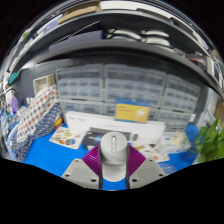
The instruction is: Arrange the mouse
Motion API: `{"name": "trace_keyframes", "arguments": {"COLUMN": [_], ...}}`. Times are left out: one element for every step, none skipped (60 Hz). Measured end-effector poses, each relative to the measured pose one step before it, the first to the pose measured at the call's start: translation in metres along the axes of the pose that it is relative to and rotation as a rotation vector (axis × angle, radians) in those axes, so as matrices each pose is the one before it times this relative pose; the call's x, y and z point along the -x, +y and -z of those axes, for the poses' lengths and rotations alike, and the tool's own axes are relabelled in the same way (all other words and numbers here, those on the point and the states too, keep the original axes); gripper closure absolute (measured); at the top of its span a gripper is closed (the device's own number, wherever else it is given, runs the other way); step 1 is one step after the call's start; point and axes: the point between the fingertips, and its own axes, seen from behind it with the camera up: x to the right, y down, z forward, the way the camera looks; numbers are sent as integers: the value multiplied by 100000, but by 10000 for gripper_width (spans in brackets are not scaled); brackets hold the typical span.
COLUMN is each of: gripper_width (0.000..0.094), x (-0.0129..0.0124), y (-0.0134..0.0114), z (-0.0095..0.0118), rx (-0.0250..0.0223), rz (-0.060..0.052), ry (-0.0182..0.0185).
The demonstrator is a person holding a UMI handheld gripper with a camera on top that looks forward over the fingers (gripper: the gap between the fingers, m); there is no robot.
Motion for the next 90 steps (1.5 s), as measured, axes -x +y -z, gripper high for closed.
{"name": "trace_keyframes", "arguments": {"gripper_width": [624, 623, 622, 621, 621, 621, 622, 622, 623, 622, 624, 625, 625, 624, 623, 622, 622, 624, 623, 624, 625, 624, 624, 626, 624, 626, 623, 593, 597, 596, 598, 597, 597, 597, 599, 598, 592, 582, 575, 563, 554, 559, 539, 541, 528, 522, 512, 511, 497, 489, 474, 466, 464, 461, 452, 444, 432, 421, 403, 314, 318, 258, 197, 137, 77, 43, 61, 67, 66, 65, 64, 66, 67, 63, 63, 65, 65, 66, 68, 63, 66, 68, 65, 64, 65, 59, 59, 55, 56, 55], "x": [-1471, -1407, -1374, -1387, -1359, -1307, -1279, -1053, -1172, -1243, -1060, -1018, -912, -845, -615, -782, -656, -602, -514, -478, -419, -362, -252, -389, -351, -285, -238, -185, -191, -185, -124, -95, -25, 9, 15, 20, 29, 103, 140, 31, -31, -22, -12, 56, 2, 27, 24, 7, 2, -50, -14, -13, 2, 17, 25, 10, -11, 53, -27, 38, 93, 95, 84, 74, 101, 180, 79, 196, 228, 323, 359, 367, 388, 404, 386, 425, 440, 479, 452, 518, 487, 548, 582, 611, 604, 603, 631, 655, 676, 741], "y": [-227, -226, -51, 60, 139, 248, 336, 540, 565, 590, 738, 740, 816, 845, 989, 940, 867, 877, 880, 831, 797, 730, 715, 565, 539, 555, 475, 437, 386, 377, 387, 405, 304, 473, 469, 428, 451, 480, 522, 341, -268, -162, 195, 52, -117, 124, -44, -6, 45, -45, 4, 15, 14, 14, 17, 41, 6, 2, 5, 35, 71, 123, 141, 48, -85, -188, -238, -352, -311, -463, -486, -505, -519, -563, -552, -542, -589, -677, -649, -622, -626, -642, -633, -603, -607, -590, -569, -586, -557, -533], "z": [327, 243, 190, 118, 83, 19, -48, -160, -189, -332, -275, -296, -348, -387, -231, -594, -498, -472, -439, -426, -448, -382, -199, -369, -368, -311, -331, -342, -358, -381, -386, -376, -335, -326, -326, -308, -325, -280, -288, -211, -47, -54, -33, -1, 101, 8, -1, -2, 6, -150, 30, 21, -26, 7, 7, 1, -12, 7, -65, 13, 15, 19, 95, 139, 215, 230, 341, 320, 391, 372, 400, 411, 429, 424, 450, 460, 454, 577, 441, 533, 447, 467, 451, 461, 450, 433, 434, 421, 403, 441], "rx": [-293, -59, -222, -153, -99, 7, 193, 275, 856, 1145, 1170, 1282, 1398, 1554, 1798, 1772, 1833, 1793, 1848, 1777, 1721, 1571, 1328, 1131, 992, 918, 862, 778, 575, 515, 628, 858, 1349, 1126, 1136, 1091, 1077, 1340, 1423, 754, -1599, -1048, 415, 78, -736, 464, -161, 34, 352, 93, 255, 378, 403, 496, 521, 585, 457, 496, 549, 786, 911, 1209, 1291, 928, 381, -87, -307, -614, -858, -951, -946, -939, -918, -978, -964, -939, -991, -960, -1253, -1195, -1149, -1126, -1084, -1088, -1087, -1033, -1064, -1154, -1175, -1108], "rz": [387, 291, 92, -172, -359, -352, -91, -63, -10, -119, -201, -82, -59, -168, -458, -452, -295, -201, -378, -524, -456, -314, -344, -402, -462, -494, -477, -459, -474, -495, -474, -450, -393, -82, 272, 526, 605, 524, 647, 751, 375, -199, -164, -672, -802, -541, -439, -281, -232, -137, -178, -63, -194, -406, -535, -599, -463, -228, -8, 9, 221, 431, 552, 523, 346, 191, 191, 85, 147, -3, -63, -108, -165, -167, -80, -89, -16, -11, 36, 126, 105, 110, 164, 131, 95, -54, -61, -113, 24, 16], "ry": [1059, 857, 852, 859, 945, 938, 886, 957, 655, 642, 589, 546, 363, 290, 473, 231, 200, 86, -97, -162, -146, -140, 343, 135, 100, 94, -140, -328, -267, -182, -232, -345, -461, -538, -486, -438, -467, -627, -684, -241, 29, -103, -386, -240, -264, -198, -171, -135, -135, -214, -31, 5, -57, -110, -37, 72, 276, 94, 209, 295, 380, 238, 272, 394, 604, 511, 590, 619, 280, 167, 70, 34, 49, 159, 158, 136, 121, 276, 110, 485, 234, 92, -66, -105, -126, -120, -234, -336, -467, -399]}}
